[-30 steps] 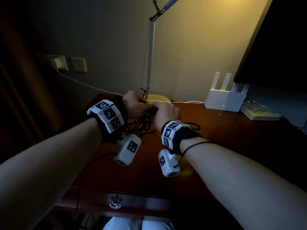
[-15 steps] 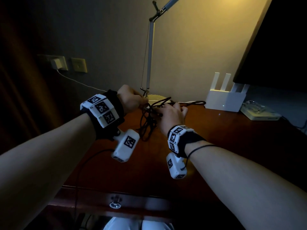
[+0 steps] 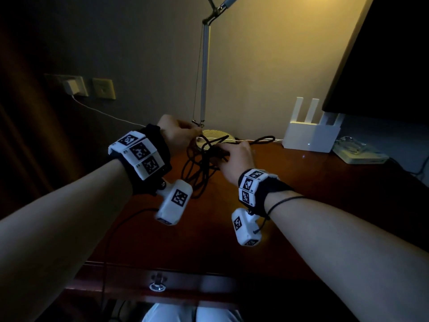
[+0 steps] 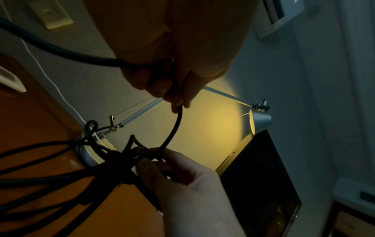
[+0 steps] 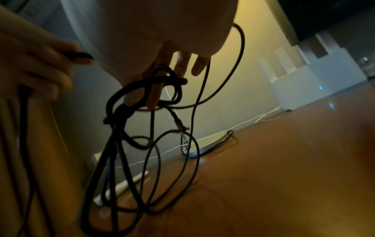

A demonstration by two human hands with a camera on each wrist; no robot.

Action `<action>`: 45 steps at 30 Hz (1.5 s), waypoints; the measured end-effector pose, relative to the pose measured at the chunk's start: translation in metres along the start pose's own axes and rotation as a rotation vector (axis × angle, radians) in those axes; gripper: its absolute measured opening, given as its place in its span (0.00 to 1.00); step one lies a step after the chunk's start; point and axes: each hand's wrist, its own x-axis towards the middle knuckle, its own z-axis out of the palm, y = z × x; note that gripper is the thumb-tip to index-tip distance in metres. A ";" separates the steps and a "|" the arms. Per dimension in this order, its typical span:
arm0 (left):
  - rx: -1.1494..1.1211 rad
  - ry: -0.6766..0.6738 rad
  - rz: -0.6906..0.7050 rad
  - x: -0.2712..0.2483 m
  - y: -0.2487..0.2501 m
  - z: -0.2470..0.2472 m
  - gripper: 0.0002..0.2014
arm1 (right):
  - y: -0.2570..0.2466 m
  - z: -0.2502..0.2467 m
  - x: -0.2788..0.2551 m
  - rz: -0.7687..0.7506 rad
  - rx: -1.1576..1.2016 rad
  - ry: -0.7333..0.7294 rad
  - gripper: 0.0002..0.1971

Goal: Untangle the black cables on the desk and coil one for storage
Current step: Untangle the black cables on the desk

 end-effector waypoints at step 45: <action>0.947 -0.036 0.573 0.006 -0.045 0.020 0.13 | 0.010 -0.015 0.011 -0.246 0.093 -0.092 0.13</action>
